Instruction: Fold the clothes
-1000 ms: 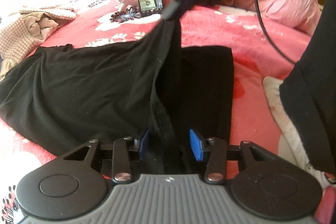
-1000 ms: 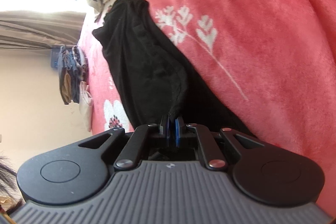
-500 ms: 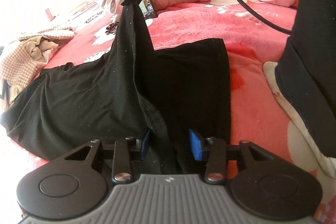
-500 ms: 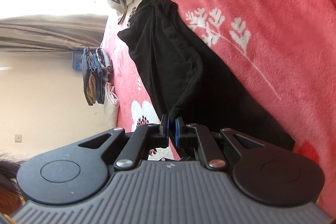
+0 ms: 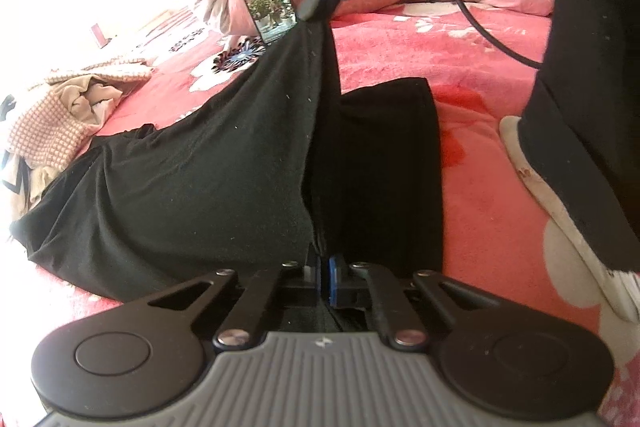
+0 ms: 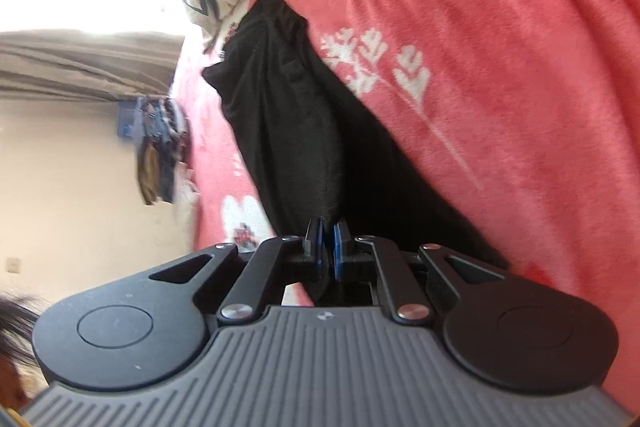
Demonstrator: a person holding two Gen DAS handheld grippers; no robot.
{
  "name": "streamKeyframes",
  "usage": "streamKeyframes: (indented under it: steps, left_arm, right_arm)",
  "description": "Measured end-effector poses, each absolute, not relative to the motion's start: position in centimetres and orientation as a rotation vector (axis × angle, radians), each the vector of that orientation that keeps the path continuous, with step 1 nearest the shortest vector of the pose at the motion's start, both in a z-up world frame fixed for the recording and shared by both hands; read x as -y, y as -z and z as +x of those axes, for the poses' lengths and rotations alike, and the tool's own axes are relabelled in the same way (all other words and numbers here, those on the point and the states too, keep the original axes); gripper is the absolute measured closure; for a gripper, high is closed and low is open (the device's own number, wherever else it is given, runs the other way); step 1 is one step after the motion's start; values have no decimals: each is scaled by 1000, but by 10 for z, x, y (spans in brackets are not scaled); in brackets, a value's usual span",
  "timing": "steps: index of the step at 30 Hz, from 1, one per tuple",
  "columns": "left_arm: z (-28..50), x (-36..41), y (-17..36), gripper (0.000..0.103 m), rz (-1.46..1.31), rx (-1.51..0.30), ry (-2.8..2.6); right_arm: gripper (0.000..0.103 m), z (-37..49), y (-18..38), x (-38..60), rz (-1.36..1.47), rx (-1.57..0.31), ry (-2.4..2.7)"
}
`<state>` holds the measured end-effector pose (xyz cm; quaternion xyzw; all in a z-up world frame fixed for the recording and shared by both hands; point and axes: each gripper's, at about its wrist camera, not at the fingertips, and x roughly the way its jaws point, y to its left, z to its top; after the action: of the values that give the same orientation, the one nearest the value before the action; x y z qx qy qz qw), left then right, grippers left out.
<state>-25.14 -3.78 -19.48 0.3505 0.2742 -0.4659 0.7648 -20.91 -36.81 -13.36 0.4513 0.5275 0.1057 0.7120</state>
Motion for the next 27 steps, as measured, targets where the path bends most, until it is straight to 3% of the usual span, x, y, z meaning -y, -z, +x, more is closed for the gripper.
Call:
streamKeyframes:
  steps: [11,22,27]
  left_arm:
    - [-263,33,195,99,872,-548,1101]
    - [-262,38,207,98,886,-602,1070]
    - [-263,36,207,98,889,-594,1073]
  right_arm:
    - [103,-217,160,346,478,-1359,-180]
    - [98,-215,179,372,946,-1334,-158]
    - [92,-212,185,370,960,-1341,-122]
